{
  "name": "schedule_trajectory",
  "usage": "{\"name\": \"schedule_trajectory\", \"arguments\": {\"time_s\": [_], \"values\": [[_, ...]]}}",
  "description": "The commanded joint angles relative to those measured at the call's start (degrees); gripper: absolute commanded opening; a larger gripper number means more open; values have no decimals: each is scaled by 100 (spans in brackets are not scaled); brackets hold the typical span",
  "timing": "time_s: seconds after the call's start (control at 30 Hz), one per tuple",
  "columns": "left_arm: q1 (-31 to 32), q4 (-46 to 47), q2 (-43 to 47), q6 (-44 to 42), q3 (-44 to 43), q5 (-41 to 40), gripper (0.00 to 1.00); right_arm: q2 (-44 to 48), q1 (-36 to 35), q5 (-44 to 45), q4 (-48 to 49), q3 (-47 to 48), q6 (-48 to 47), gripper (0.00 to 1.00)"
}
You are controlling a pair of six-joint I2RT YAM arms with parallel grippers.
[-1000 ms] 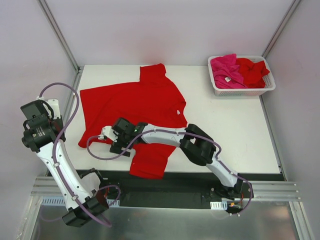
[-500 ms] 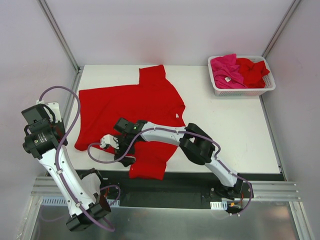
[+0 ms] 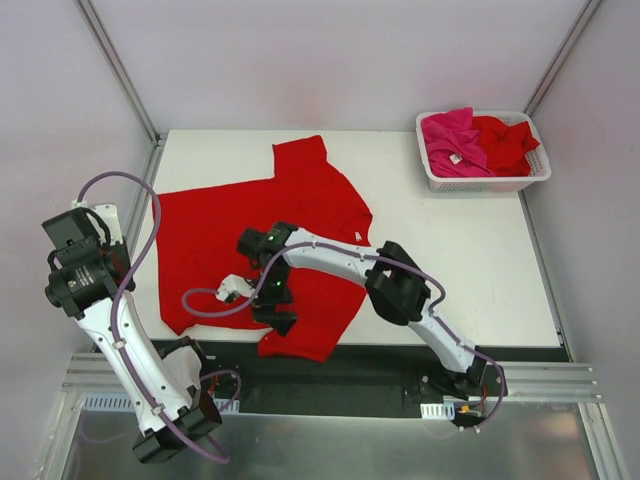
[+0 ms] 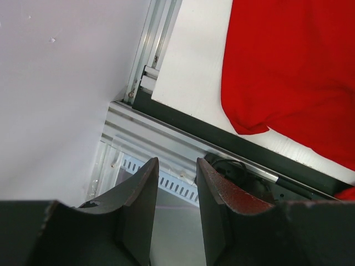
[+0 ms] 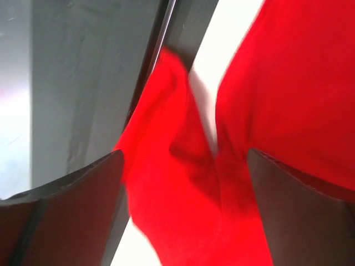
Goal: Fold and stack the t-shirts
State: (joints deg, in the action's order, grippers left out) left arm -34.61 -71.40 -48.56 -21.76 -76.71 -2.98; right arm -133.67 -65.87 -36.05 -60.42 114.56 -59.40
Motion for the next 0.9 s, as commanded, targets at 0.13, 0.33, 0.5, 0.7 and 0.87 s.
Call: {"name": "schedule_trajectory", "arguments": {"time_s": [0.13,0.33,0.5,0.7,0.87], "values": [[-37,-103,74,128,-151,210,34,419,170,-59,-1595,1015,-529,96],[-37,-77,22,67,-178,290,34,955,794,667,510,121,1595,96],[-28,99,-512,-320,-169,913,34,825,1461,2651,1428,-320,2195,96],[243,556,-1917,-400,-924,1274,34,1621,2104,3245,1507,-1005,1687,96],[1280,1083,-2939,-338,-1268,906,35,2449,2428,3060,605,-1455,457,96]]}}
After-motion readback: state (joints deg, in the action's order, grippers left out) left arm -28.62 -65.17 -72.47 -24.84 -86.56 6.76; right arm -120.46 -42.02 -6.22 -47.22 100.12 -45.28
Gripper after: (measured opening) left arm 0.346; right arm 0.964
